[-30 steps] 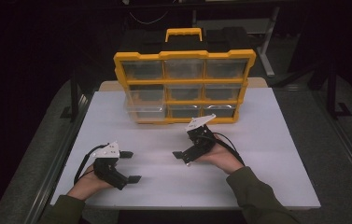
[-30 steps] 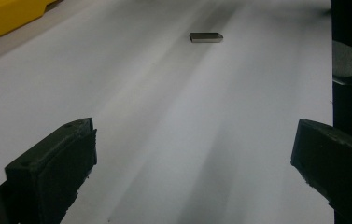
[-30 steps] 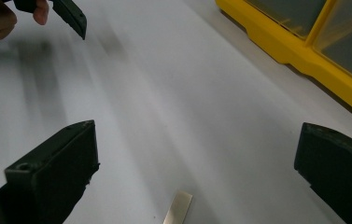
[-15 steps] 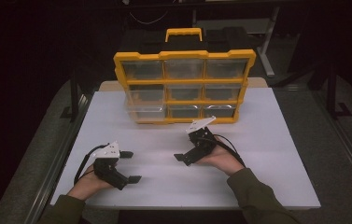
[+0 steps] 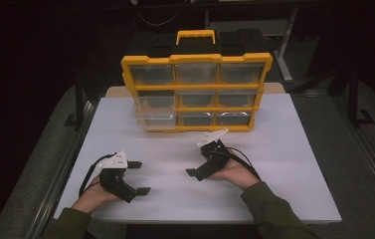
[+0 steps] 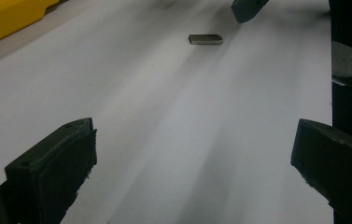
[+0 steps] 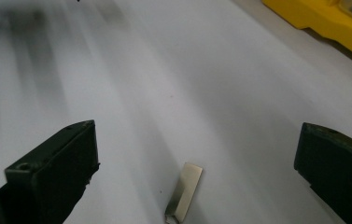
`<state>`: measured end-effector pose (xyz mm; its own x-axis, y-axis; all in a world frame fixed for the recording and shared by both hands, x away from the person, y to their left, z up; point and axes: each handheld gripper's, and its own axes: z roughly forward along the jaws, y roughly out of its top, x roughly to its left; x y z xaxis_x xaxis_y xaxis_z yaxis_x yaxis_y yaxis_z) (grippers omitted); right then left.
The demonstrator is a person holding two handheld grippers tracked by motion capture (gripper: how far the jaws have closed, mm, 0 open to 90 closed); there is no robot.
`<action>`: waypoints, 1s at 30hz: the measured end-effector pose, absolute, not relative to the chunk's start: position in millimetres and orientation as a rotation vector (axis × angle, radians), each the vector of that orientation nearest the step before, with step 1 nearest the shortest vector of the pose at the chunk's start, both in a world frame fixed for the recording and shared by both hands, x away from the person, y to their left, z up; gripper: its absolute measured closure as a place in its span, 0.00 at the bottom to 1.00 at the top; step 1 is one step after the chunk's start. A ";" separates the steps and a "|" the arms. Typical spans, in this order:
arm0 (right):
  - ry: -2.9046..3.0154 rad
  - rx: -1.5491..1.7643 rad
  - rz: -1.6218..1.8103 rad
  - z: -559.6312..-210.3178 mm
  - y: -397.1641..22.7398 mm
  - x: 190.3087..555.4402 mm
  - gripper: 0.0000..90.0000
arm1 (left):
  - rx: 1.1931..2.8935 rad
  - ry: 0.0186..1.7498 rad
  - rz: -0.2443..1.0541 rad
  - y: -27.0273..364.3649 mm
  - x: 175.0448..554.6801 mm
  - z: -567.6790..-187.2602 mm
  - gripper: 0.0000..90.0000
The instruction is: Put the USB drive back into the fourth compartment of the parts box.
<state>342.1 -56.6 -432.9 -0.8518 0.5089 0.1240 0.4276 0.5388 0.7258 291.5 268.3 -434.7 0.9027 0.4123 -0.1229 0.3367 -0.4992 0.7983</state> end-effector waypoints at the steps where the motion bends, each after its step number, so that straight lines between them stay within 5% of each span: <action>1: 2.665 0.814 1.214 -432.9 -56.6 342.1 0.00 | 2.137 0.535 0.104 268.3 291.5 -434.7 0.00; 23: 2.735 0.799 1.094 -449.0 -48.9 337.6 0.00 | 2.137 0.532 0.105 268.3 290.9 -434.2 0.00; 30: 2.745 0.784 1.065 -451.0 -48.5 335.2 0.07 | 2.136 0.533 0.106 268.4 290.9 -434.0 0.00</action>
<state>335.2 -48.5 -451.0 -0.8636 0.4952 0.0946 0.4294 0.6242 0.6527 290.9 268.4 -434.0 0.9032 0.4119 -0.1211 0.3345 -0.4984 0.7998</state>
